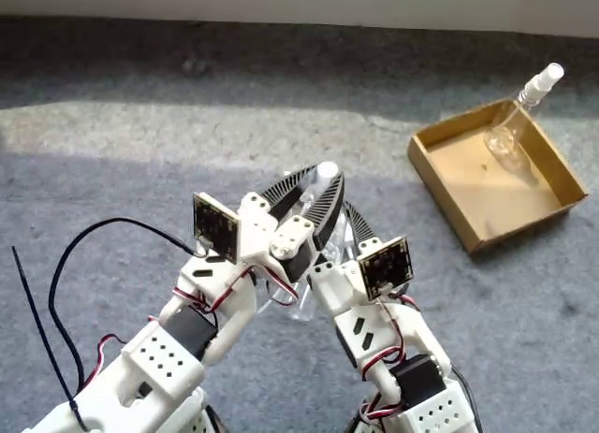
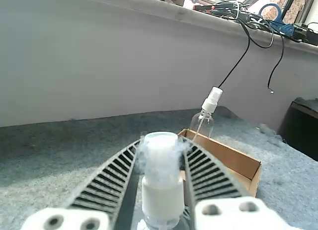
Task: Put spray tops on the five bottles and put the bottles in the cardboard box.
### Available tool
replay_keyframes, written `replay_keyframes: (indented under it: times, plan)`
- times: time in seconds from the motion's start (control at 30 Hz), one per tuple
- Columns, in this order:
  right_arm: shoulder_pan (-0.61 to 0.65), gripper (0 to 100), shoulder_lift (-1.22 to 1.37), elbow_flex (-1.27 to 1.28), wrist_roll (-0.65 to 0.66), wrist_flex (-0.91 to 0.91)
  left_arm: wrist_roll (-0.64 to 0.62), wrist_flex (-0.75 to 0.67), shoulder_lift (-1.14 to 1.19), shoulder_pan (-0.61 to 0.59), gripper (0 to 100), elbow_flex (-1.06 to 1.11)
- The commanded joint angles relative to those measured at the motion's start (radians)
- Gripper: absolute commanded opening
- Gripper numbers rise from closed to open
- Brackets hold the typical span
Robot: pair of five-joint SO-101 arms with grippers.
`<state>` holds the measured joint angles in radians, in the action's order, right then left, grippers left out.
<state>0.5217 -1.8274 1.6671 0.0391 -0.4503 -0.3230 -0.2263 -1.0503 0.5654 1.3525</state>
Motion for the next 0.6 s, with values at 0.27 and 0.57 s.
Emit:
replay_keyframes:
  times: [0.27,0.57]
  plan:
    - [-0.016,14.3,-0.013,0.025,-0.005,-0.004,0.089,-0.009,-0.119,0.082,1,0.088]
    - [-0.016,14.3,-0.013,0.027,-0.005,-0.005,0.236,0.061,-0.125,0.113,2,0.067]
